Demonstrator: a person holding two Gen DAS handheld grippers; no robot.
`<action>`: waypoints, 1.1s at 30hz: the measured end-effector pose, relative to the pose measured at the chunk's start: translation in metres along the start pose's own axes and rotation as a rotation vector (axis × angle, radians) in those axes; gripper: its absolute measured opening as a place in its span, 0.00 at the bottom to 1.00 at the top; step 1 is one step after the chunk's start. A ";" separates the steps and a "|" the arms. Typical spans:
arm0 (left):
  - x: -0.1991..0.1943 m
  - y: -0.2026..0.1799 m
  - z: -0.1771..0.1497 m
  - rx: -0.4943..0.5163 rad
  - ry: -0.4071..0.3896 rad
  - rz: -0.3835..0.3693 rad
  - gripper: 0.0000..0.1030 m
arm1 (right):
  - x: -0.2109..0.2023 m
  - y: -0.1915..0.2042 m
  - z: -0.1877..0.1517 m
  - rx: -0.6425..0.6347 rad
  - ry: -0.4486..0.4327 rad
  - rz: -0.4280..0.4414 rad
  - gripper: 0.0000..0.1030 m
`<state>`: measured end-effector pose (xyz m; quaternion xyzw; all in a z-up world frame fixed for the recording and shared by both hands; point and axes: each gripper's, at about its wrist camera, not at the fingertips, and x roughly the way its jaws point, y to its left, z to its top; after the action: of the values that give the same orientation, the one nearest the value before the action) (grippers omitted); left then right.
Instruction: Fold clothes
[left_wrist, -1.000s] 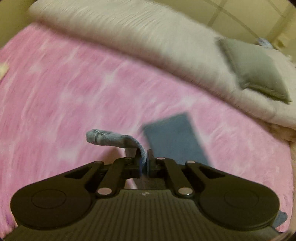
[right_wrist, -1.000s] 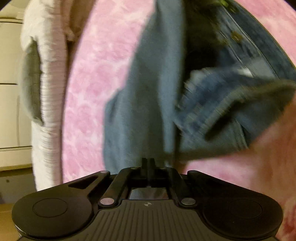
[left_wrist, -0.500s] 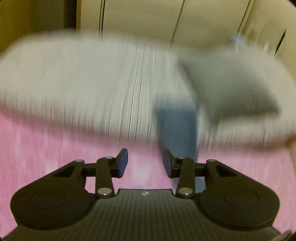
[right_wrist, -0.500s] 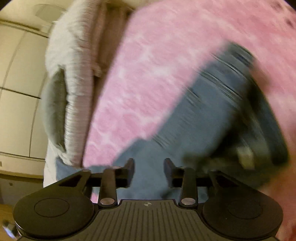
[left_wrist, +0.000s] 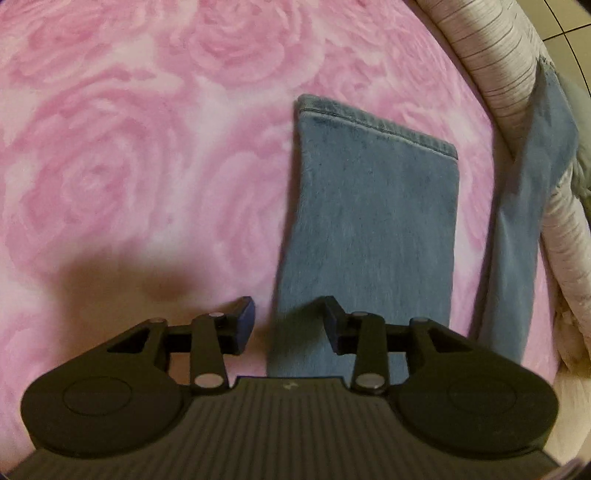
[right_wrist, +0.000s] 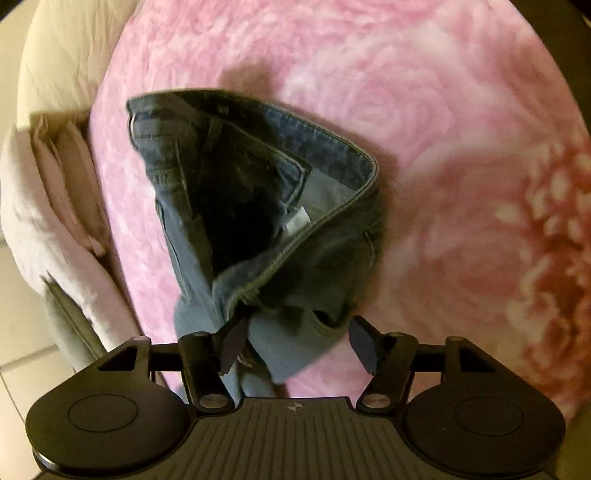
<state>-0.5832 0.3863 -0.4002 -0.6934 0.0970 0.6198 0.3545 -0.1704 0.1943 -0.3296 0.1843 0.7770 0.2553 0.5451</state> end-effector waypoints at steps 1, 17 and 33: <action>0.000 -0.006 -0.001 0.025 -0.013 0.005 0.36 | 0.002 -0.004 0.000 0.038 -0.009 0.023 0.66; -0.177 -0.004 0.035 0.145 -0.383 -0.241 0.03 | 0.003 0.019 0.041 -0.093 -0.244 -0.038 0.21; -0.245 0.092 -0.012 0.033 -0.417 -0.044 0.03 | -0.022 -0.034 0.037 -0.230 -0.072 0.018 0.66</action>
<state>-0.6788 0.2365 -0.2070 -0.5462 0.0165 0.7404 0.3915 -0.1285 0.1624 -0.3436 0.1368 0.7207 0.3408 0.5880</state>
